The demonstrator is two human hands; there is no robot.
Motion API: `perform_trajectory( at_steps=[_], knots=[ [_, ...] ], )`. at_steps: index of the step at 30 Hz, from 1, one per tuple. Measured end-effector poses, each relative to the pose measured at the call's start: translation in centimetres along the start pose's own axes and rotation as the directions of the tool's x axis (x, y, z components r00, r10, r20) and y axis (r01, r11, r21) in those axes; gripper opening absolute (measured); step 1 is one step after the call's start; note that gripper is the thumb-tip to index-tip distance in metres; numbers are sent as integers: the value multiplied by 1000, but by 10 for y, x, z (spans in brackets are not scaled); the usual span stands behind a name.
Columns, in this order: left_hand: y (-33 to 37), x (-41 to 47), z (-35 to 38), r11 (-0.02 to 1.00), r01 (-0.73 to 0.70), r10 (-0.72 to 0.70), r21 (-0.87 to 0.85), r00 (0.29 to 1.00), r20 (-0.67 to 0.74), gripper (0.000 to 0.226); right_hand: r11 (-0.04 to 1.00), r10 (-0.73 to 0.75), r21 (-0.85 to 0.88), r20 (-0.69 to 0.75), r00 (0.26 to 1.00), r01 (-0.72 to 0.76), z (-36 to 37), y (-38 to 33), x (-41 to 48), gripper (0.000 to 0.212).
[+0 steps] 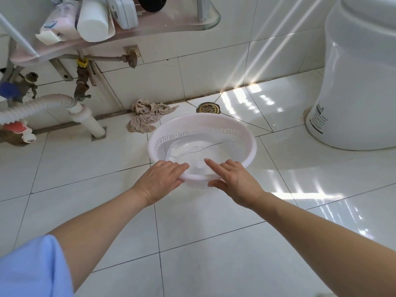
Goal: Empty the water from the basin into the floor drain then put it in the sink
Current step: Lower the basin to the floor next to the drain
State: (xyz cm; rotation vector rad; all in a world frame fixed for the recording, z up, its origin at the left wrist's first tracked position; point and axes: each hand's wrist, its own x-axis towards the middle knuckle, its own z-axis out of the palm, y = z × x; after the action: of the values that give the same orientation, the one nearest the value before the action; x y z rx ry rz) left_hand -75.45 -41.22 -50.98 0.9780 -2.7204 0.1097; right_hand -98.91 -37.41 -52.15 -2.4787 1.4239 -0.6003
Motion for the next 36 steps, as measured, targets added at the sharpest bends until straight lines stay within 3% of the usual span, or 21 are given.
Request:
perform_trajectory(
  at_steps=[5,7,11,15,30,34,36],
  knots=[
    [-6,4,-2,999,-3,4,43,1000,-13,38,989,-83,-130,-75,994,73,-7,5,5,18],
    [-9,8,-3,997,24,-22,71,999,-23,31,987,-90,-142,-100,991,75,-9,6,8,17],
    [-15,12,-1,995,1,7,98,997,-81,38,980,-108,-178,-121,987,86,-14,6,12,15],
    [-18,17,-1,992,1,15,127,993,-121,17,973,-114,-218,-149,982,80,-21,7,18,14],
    [-27,28,-6,989,88,-67,118,983,-171,17,936,-227,-298,-104,968,187,-48,18,46,12],
    [-27,32,-7,983,173,-163,57,977,-139,29,946,-193,-285,-122,974,152,-51,18,49,11],
    [-28,34,-6,967,253,-252,-3,961,-113,17,951,-179,-276,-132,975,138,-51,18,50,10]
  ],
)
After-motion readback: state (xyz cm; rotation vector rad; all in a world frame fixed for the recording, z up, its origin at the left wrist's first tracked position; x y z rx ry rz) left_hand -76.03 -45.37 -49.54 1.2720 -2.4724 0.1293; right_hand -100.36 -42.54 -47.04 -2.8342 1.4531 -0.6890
